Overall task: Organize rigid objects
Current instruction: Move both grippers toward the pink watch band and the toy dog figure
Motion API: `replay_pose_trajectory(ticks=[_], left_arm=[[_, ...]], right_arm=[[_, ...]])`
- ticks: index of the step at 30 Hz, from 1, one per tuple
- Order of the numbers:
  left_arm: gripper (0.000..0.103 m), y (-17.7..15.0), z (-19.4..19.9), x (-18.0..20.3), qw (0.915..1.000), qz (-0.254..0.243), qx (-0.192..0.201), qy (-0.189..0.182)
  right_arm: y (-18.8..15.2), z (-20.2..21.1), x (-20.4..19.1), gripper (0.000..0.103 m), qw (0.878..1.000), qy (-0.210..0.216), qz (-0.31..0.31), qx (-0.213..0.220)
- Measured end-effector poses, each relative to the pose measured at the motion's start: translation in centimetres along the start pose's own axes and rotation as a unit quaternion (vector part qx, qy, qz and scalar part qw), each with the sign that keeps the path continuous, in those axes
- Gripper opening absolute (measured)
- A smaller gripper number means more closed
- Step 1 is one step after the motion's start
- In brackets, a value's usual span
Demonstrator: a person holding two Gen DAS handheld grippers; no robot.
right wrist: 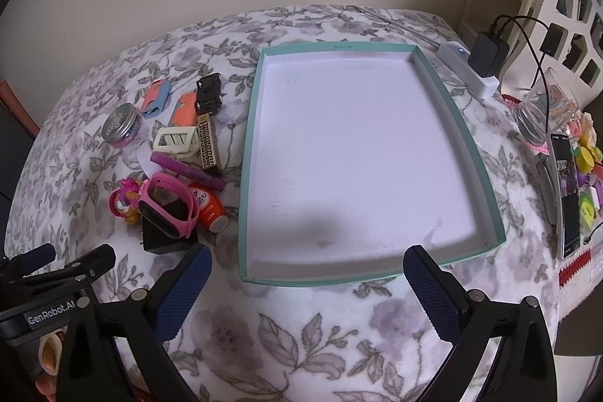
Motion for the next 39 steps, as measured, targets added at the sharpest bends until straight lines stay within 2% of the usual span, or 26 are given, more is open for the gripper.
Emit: replay_pose_trajectory(ticks=[13, 20, 23, 25, 27, 33, 36, 39], left_arm=[[0.103, 0.0, 0.3, -0.2, 1.0000, -0.003, -0.002, -0.002], [0.103, 0.4, -0.1, -1.9, 1.0000, 0.005, -0.001, 0.003], [0.103, 1.0, -0.8, -1.6, 0.9992, 0.022, 0.025, 0.021], [0.103, 1.9, -1.0, -2.4, 0.9973, 0.041, 0.051, 0.033], [0.103, 2.5, -1.2, -3.3, 0.9957, 0.060, 0.060, 0.037], [0.103, 3.1, -3.5, -4.2, 0.9939, 0.109, 0.008, -0.012], [0.103, 3.1, -4.7, -4.6, 0.9923, 0.122, -0.019, -0.012], [0.103, 3.3, -5.4, -5.5, 0.9898, 0.139, -0.028, -0.011]], right_arm=[[0.0, -0.3, -0.4, 0.103, 1.000, 0.001, 0.008, -0.006], [0.1, -0.8, -0.9, 0.103, 1.000, 0.012, 0.011, -0.014], [0.3, -1.1, -1.4, 0.103, 1.000, 0.018, 0.014, -0.016], [0.5, -1.4, -1.9, 0.103, 0.999, 0.023, 0.017, -0.015], [0.8, -1.7, -2.4, 0.103, 0.999, 0.028, 0.020, -0.015], [1.4, -3.0, -4.7, 0.097, 0.998, 0.049, 0.041, -0.021], [1.5, -3.5, -6.0, 0.096, 0.996, 0.056, 0.059, -0.021], [1.6, -4.1, -7.4, 0.094, 0.995, 0.065, 0.076, -0.023]])
Point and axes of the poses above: each gripper's, at about its wrist camera, not at the fingertips, and z roughly against the way its jaws point, x to its right, y to its top, the point moved 6 cm from there along -z, roughly the way its jaws point, and after that the axes turned 8 degrees about y, right-handed, at the moved point
